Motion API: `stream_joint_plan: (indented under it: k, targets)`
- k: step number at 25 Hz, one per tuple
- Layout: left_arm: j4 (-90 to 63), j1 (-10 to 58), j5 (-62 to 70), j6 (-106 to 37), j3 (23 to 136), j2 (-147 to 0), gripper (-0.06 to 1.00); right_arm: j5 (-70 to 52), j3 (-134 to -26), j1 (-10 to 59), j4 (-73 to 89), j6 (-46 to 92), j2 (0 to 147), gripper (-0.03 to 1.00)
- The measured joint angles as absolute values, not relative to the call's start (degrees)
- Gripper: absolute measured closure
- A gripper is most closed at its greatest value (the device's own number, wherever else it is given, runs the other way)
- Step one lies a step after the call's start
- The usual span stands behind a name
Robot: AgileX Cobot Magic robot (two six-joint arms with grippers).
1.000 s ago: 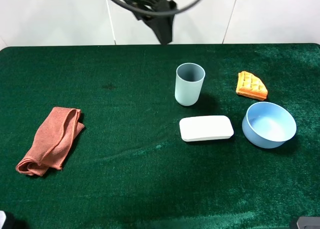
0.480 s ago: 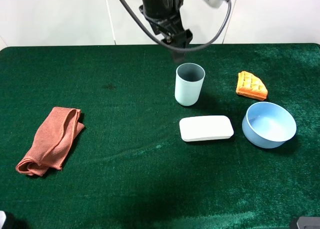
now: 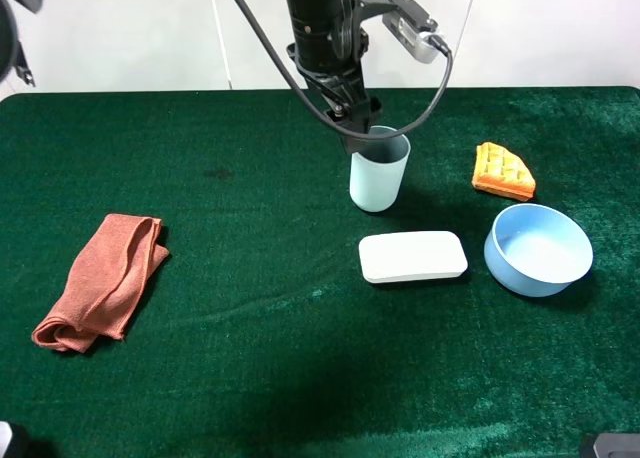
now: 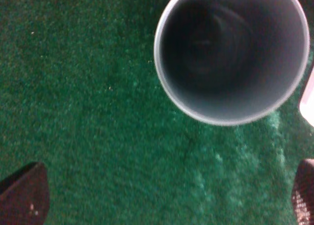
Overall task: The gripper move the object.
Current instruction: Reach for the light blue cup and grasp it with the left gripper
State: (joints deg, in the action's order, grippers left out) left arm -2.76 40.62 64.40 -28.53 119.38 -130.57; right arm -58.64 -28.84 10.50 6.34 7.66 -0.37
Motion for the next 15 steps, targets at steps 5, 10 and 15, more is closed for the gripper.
stream_joint_plan:
  k: [5, 10, 15]
  targets:
    - [-2.7, 41.9, 59.6, -28.7, 119.5, -131.7, -0.05, -58.6, -28.8, 10.5, 6.3, 7.7, -0.4, 0.30]
    - [-2.7, 42.4, 55.9, -28.7, 119.5, -132.0, -0.05, -58.6, -28.8, 10.5, 6.3, 7.7, -0.4, 0.30]
    - [-2.6, 42.5, 54.6, -28.7, 119.5, -132.9, -0.05, -58.6, -28.8, 10.5, 6.3, 7.7, -0.4, 0.30]
